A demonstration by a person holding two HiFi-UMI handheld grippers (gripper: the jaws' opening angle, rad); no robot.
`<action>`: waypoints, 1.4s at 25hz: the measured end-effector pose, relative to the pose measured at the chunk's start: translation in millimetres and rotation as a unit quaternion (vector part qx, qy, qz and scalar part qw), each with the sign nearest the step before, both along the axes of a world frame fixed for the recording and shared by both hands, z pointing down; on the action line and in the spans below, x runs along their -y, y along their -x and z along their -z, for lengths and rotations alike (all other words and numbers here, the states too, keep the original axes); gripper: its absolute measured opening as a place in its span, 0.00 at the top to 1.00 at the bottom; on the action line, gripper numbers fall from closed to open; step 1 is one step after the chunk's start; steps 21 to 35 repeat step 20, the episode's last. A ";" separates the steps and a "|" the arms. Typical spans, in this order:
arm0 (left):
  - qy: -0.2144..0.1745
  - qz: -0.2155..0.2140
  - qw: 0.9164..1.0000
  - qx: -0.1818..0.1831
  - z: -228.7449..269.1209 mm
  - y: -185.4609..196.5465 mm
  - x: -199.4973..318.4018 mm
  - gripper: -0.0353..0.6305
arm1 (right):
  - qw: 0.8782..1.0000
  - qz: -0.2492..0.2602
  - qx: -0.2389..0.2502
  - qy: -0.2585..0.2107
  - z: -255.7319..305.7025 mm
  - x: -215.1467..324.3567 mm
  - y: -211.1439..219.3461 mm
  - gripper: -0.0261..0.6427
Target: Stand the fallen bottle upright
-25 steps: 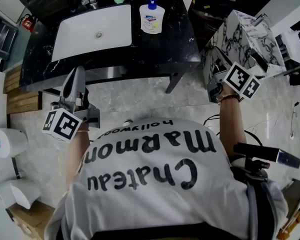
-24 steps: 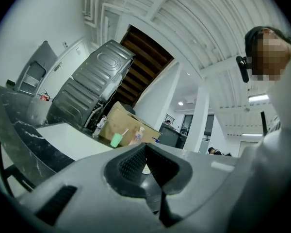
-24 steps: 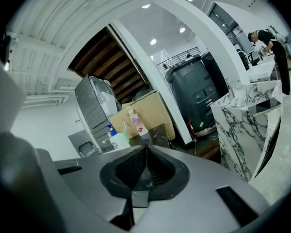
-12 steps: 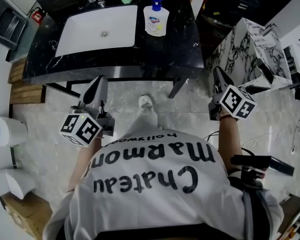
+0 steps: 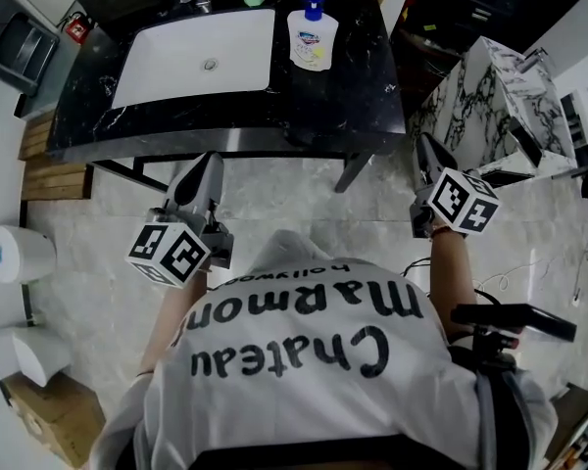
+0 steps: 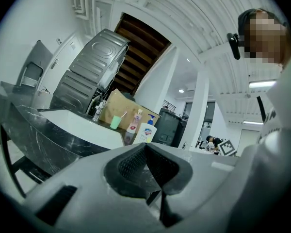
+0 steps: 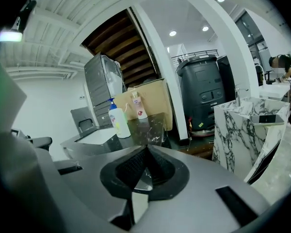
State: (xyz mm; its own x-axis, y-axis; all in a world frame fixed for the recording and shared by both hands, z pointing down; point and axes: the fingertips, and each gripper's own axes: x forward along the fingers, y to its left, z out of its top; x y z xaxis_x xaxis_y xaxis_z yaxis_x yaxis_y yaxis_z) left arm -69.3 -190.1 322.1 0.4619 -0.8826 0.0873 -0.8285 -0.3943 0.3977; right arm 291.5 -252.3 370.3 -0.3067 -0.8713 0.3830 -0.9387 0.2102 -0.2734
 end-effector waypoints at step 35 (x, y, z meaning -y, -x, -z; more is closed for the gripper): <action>-0.011 0.014 1.000 -0.003 9.1 6.7 -7.2 0.92 | 1.000 0.023 -0.004 -0.001 -4.0 1.6 15.4 0.94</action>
